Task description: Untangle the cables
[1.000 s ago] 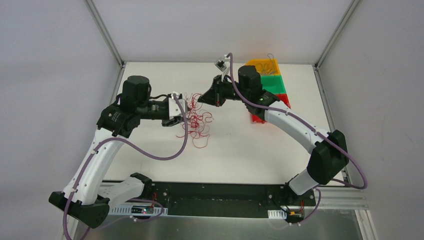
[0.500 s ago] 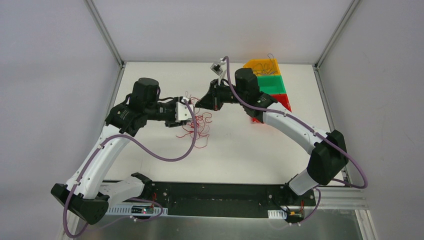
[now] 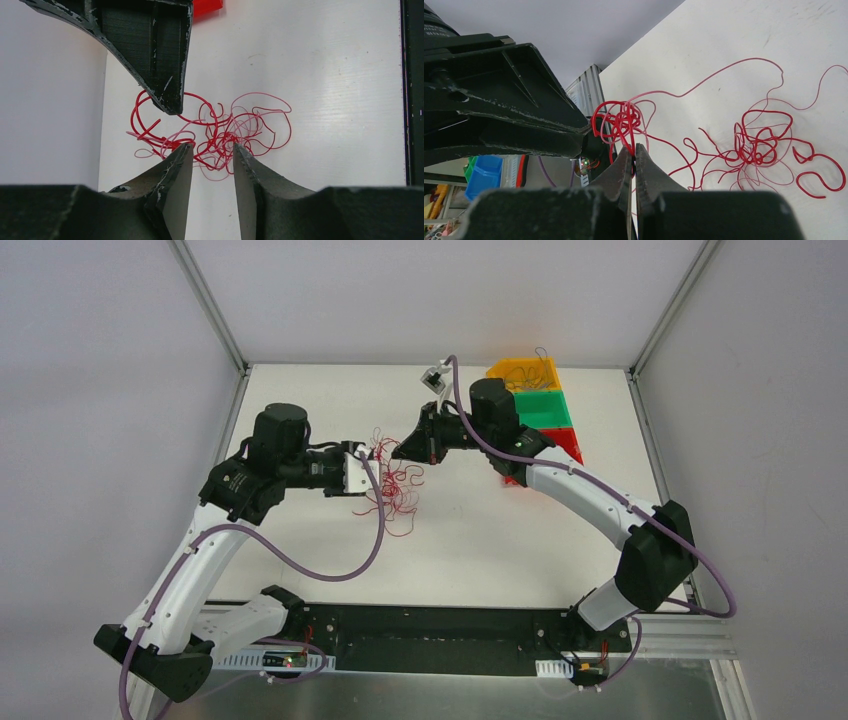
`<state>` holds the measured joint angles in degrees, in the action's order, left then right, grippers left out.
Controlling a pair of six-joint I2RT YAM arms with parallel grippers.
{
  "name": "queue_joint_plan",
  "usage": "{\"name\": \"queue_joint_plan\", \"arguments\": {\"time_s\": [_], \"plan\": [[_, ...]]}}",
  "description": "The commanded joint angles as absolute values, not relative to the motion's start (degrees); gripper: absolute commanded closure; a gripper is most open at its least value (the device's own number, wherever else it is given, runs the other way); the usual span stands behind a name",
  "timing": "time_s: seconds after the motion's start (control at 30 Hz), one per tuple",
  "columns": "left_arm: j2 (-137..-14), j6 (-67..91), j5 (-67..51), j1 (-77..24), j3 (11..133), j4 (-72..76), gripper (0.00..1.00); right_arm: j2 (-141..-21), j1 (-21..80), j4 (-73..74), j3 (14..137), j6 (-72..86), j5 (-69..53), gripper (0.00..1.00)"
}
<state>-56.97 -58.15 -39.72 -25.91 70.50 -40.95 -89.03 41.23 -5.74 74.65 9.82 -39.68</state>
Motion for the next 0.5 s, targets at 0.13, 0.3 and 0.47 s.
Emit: {"name": "queue_joint_plan", "arguments": {"time_s": [0.13, 0.3, 0.47], "plan": [[-57.7, -62.0, -40.4, -26.4, 71.9, -39.9, 0.64, -85.9, 41.6, -6.6, 73.8, 9.3, -41.1, 1.0], [-57.8, -61.1, -42.6, -26.4, 74.0, -39.9, 0.63, -85.9, 41.7, -6.2, 72.5, 8.3, -40.3, 1.0], [-57.5, -61.5, -42.9, -26.4, 73.5, -39.9, 0.64, -85.8, 41.7, -6.2, 71.9, 8.2, -40.2, 1.0]]}}
